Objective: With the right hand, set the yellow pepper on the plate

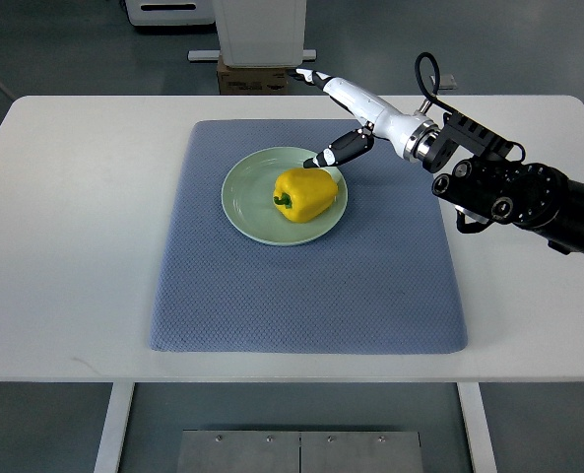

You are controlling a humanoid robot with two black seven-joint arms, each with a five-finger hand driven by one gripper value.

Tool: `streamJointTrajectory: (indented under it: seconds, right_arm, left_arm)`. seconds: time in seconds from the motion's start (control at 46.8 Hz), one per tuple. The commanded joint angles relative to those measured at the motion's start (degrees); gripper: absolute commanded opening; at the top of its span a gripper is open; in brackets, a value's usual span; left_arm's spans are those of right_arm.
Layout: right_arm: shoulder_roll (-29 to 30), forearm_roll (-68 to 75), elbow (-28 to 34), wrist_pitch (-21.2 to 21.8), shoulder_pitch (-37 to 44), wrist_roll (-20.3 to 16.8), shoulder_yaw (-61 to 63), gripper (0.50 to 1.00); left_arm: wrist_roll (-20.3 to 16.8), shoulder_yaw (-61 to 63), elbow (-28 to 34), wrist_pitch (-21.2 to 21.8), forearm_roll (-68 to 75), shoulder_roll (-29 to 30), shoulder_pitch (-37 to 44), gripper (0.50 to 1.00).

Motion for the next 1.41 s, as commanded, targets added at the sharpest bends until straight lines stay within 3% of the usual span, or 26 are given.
streamJointTrajectory:
  seconds: [0.0,0.427,0.748,0.962,1.218,1.389]
  right_arm:
    - [-0.31,0.01,-0.4,-0.07,-1.27,0.03,3.44,1.0]
    - [-0.58,1.58,-2.86,-1.04,-14.19,0.2,24.19,1.0]
    - [-0.66,18.71,-3.12,0.02,-17.53,-0.06,27.97,1.0]
    - [-0.66,26.63,-4.0,1.95,-20.34,-1.99,32.01,1.0]
    - [-0.58,26.99,-7.43,8.1,-25.53,-5.15,46.77,1.0]
    - [-0.49,26.99,-7.52,9.6,-27.46,-6.39,52.06,1.0]
  left_arm:
    - [0.01,0.0,0.0,0.02,0.0,0.0,0.0,1.0]
    - [0.01,0.0,0.0,0.02,0.0,0.0,0.0,1.0]
    - [0.01,0.0,0.0,0.02,0.0,0.0,0.0,1.0]
    - [0.01,0.0,0.0,0.02,0.0,0.0,0.0,1.0]
    - [0.01,0.0,0.0,0.02,0.0,0.0,0.0,1.0]
    - [0.01,0.0,0.0,-0.07,0.0,0.0,0.0,1.0]
